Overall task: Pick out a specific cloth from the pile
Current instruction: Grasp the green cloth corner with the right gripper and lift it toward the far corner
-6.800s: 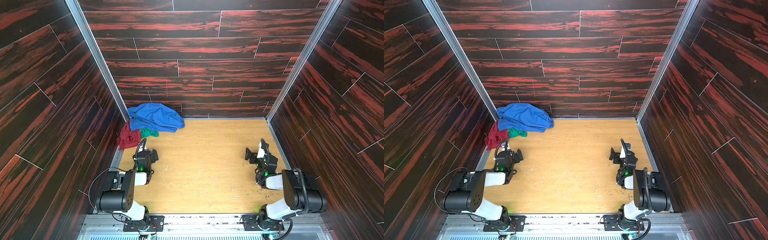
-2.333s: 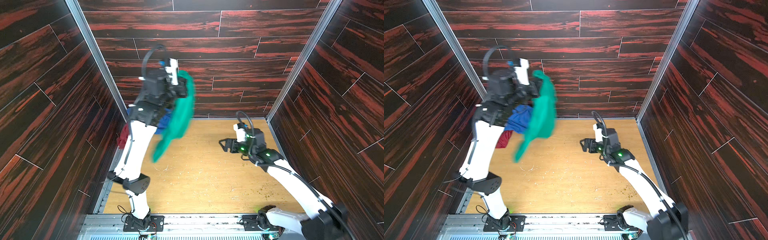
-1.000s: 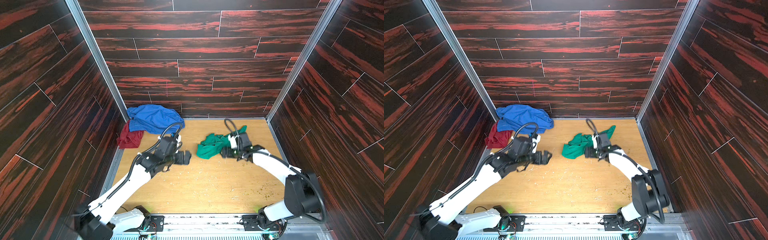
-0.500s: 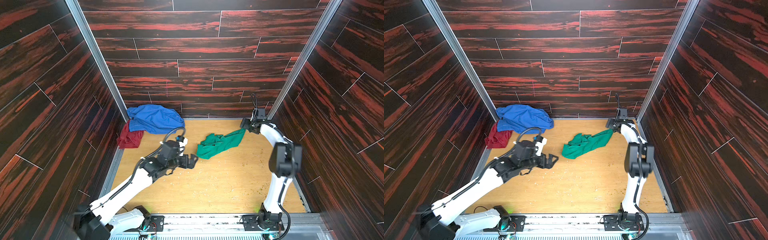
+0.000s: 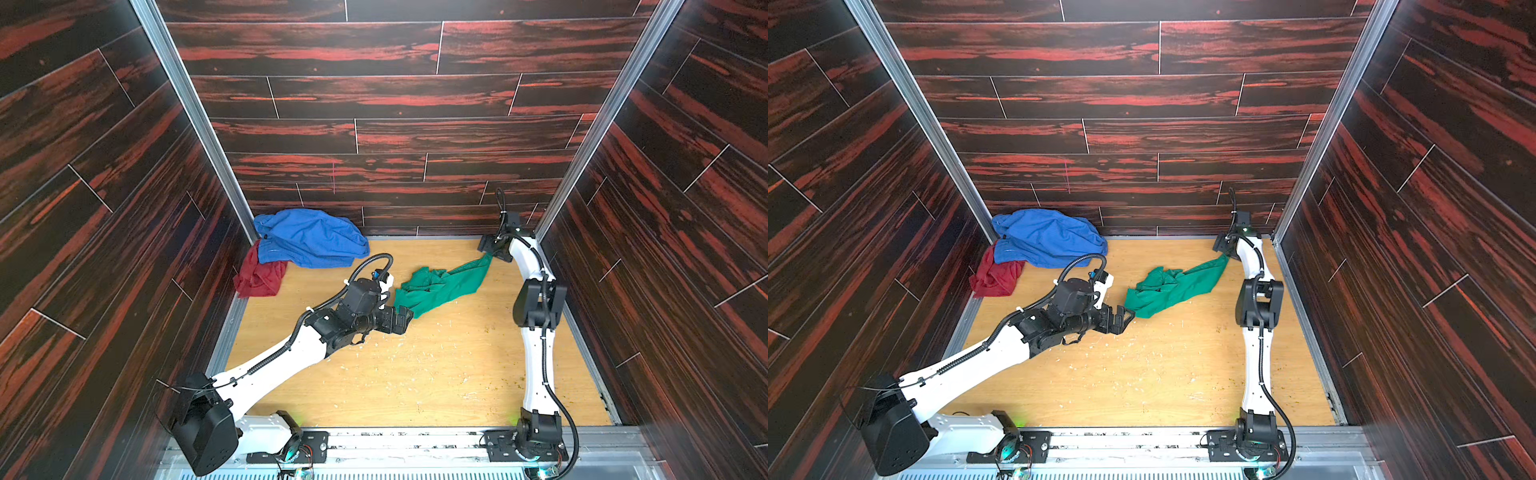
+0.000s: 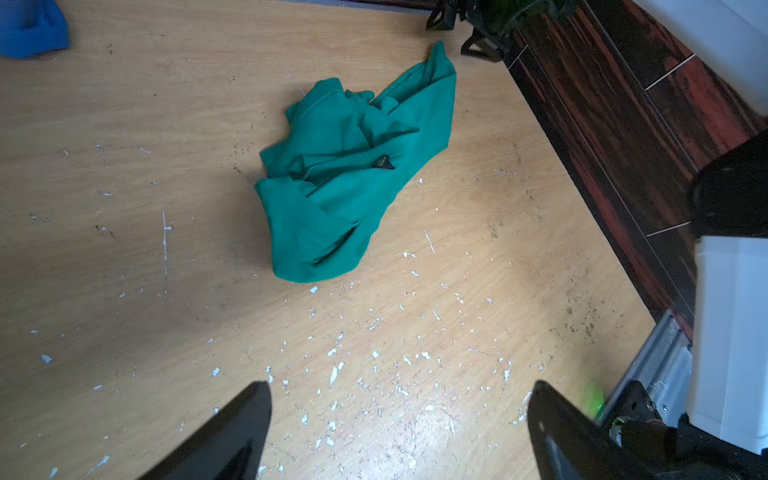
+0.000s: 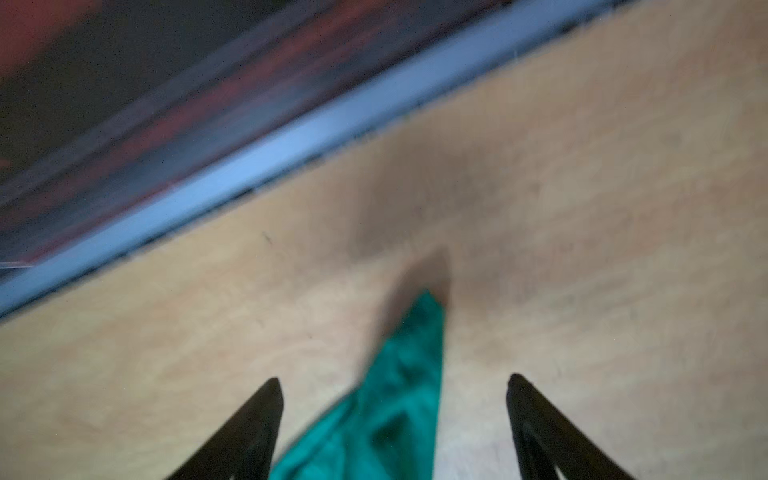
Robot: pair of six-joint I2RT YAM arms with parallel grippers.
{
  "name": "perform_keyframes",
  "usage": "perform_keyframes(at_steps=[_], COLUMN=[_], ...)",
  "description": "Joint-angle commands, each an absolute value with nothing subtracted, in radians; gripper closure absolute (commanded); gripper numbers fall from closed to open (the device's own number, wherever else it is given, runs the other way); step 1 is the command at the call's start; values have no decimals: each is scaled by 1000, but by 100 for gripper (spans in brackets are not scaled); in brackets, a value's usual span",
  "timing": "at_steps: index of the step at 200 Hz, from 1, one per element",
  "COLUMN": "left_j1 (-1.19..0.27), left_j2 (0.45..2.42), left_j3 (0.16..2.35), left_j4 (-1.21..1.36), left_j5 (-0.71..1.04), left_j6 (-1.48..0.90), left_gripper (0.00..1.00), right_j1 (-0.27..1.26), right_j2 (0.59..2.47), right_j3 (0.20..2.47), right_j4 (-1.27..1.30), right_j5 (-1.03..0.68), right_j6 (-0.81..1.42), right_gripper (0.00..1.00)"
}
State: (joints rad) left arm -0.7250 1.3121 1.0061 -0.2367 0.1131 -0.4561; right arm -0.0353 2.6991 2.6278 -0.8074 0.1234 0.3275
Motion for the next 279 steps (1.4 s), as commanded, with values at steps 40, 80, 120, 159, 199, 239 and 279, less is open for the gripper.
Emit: perform_keyframes(at_steps=[40,80,120,159,199,239,279], left_j1=[-726,-725,-725,-734,-741,-752,-776], left_j2=[1310,1283,1276,1255,1241,1233,1197], left_j3=[1022,1008,1006,999,1035,1032,1013], left_j4=[-209,-206,-200,-161,-182,-170,-171], left_j5=[98,81,77,86,78,60,33], left_j6=[-456,-463,-468,-484,-449,-446,-442], left_gripper=[1,1,1,1,1,1,1], right_j1=[-42,-44,-42,-44,-56,-59,-59], right_j2=[2710,2748,2657,2415,2143,1945,1845], right_j3=[2534,2596,2539,2453,2458,2450,2480], right_j4=[-919,-957,-913,-867,-830,-706,-601], right_j5=[78,47,27,-45,-123,-282,-340], right_j6=[282,255,239,225,262,336,413], right_gripper=[28,59,100,100,100,100,100])
